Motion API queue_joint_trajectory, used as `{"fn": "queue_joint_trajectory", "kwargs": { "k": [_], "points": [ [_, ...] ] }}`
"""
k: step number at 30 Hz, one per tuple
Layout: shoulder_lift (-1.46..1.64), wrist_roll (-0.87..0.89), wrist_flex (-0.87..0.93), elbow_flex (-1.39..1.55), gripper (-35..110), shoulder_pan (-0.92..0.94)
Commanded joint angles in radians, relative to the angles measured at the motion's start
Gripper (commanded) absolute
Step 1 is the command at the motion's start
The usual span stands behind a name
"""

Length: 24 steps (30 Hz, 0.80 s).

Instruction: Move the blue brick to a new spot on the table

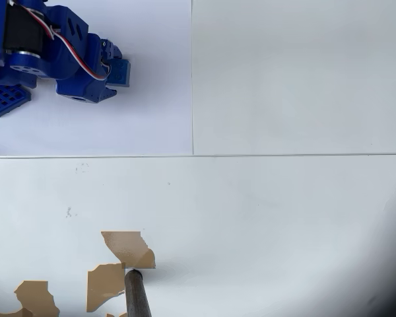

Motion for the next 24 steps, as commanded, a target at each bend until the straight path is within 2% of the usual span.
{"fn": "queue_joint_trajectory", "kwargs": {
  "k": [1, 6, 13, 24],
  "points": [
    [-0.012, 0.021, -0.044, -0.063, 8, -0.003],
    [0.029, 0.081, 0.020, -0.098, 7, 0.038],
    [0.106, 0.169, 0.172, -0.258, 7, 0.215],
    [-0.044, 0.229, 0.255, -0.474, 7, 0.672]
  ]
}}
